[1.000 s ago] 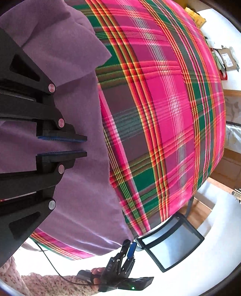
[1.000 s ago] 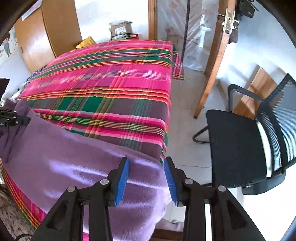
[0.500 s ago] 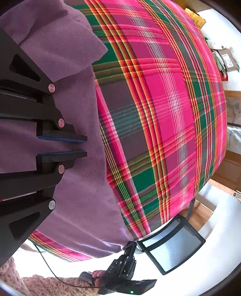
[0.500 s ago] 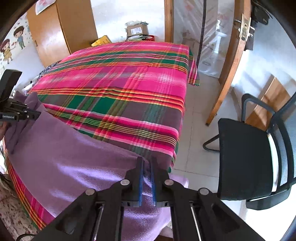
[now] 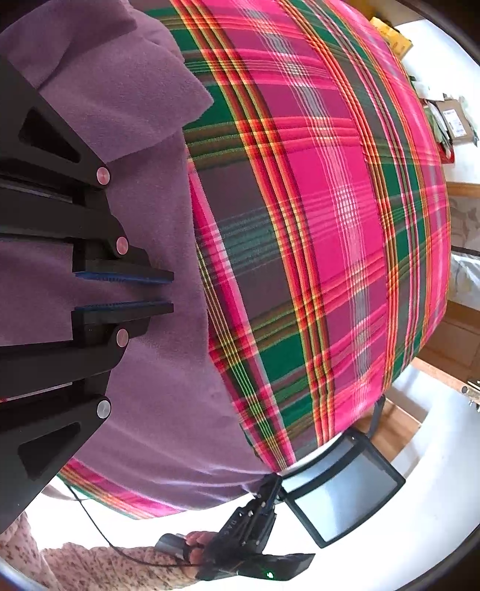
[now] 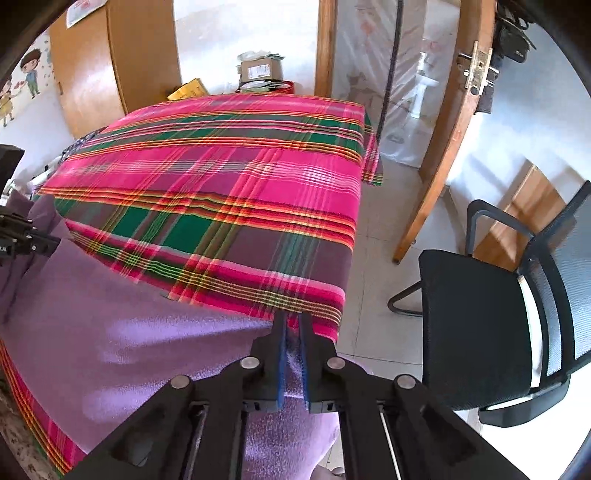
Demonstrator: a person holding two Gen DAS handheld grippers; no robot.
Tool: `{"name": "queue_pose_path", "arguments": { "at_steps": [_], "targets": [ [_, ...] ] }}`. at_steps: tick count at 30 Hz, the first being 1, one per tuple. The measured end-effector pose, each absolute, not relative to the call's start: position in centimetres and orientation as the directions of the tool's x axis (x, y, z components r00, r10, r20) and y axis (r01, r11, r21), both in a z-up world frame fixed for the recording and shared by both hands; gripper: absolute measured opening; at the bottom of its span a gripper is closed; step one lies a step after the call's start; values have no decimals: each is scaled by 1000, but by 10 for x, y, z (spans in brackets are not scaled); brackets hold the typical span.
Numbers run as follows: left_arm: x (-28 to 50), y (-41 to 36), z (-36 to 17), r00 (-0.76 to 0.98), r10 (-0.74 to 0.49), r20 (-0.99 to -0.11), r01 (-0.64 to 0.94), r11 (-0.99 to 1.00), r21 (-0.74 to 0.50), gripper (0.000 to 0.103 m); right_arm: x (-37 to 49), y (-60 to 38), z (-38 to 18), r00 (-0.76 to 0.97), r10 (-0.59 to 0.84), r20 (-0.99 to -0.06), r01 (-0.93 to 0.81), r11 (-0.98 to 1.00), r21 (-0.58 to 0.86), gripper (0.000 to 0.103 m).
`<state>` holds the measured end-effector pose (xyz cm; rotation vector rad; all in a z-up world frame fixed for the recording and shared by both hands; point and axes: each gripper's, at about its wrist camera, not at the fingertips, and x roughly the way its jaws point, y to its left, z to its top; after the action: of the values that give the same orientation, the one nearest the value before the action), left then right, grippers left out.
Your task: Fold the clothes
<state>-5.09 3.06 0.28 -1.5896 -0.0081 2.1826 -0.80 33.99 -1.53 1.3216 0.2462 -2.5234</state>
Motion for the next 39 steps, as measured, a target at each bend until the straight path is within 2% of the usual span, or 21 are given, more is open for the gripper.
{"name": "queue_pose_path", "arguments": {
  "at_steps": [5, 9, 16, 24, 28, 32, 39],
  "targets": [
    [-38, 11, 30, -307, 413, -857, -346, -888, -304, 9, 7, 330, 0, -588, -141, -797, 282, -959, -39, 14],
    [-24, -24, 53, -381, 434, -817, -293, -894, -338, 9, 22, 307, 20, -637, -160, -754, 302, -952, -53, 26],
    [9, -87, 81, -514, 417, -750, -202, -908, -366, 9, 51, 240, 52, -662, -300, -687, 435, -900, -26, 27],
    [44, -146, 66, -549, 375, -747, -85, -914, -396, 9, 81, 125, 63, -560, -526, -640, 672, -740, 20, 35],
    [55, -171, 59, -565, 368, -739, -43, -907, -419, 9, 94, 77, 63, -488, -617, -618, 744, -664, 76, 35],
    [60, -190, 51, -577, 398, -713, -10, -876, -482, 9, 106, 38, 62, -463, -660, -592, 771, -629, 98, 40],
    [64, -206, 41, -594, 409, -693, 29, -850, -527, 9, 130, -30, 55, -455, -662, -596, 825, -565, -3, 40]
  ]
}}
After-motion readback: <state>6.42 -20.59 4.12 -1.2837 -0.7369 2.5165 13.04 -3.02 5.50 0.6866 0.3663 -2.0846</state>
